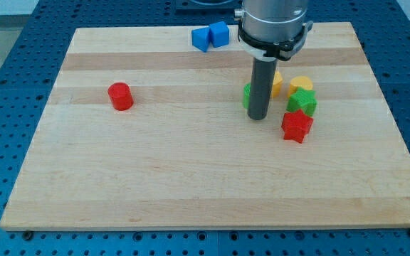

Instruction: Push the red star bottom right to the green star

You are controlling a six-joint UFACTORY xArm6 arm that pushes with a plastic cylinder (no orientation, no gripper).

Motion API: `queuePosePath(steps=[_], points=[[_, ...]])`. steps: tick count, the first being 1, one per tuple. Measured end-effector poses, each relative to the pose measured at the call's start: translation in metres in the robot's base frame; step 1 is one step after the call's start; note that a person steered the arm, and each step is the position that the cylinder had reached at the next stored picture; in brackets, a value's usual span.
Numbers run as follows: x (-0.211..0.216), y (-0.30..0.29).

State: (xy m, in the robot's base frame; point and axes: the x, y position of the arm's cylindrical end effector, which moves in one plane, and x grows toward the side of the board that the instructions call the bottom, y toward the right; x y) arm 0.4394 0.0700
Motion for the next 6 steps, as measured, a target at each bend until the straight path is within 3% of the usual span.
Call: queuePosePath(steps=[4, 6], points=[[0.033, 0.028], [0.033, 0.074]])
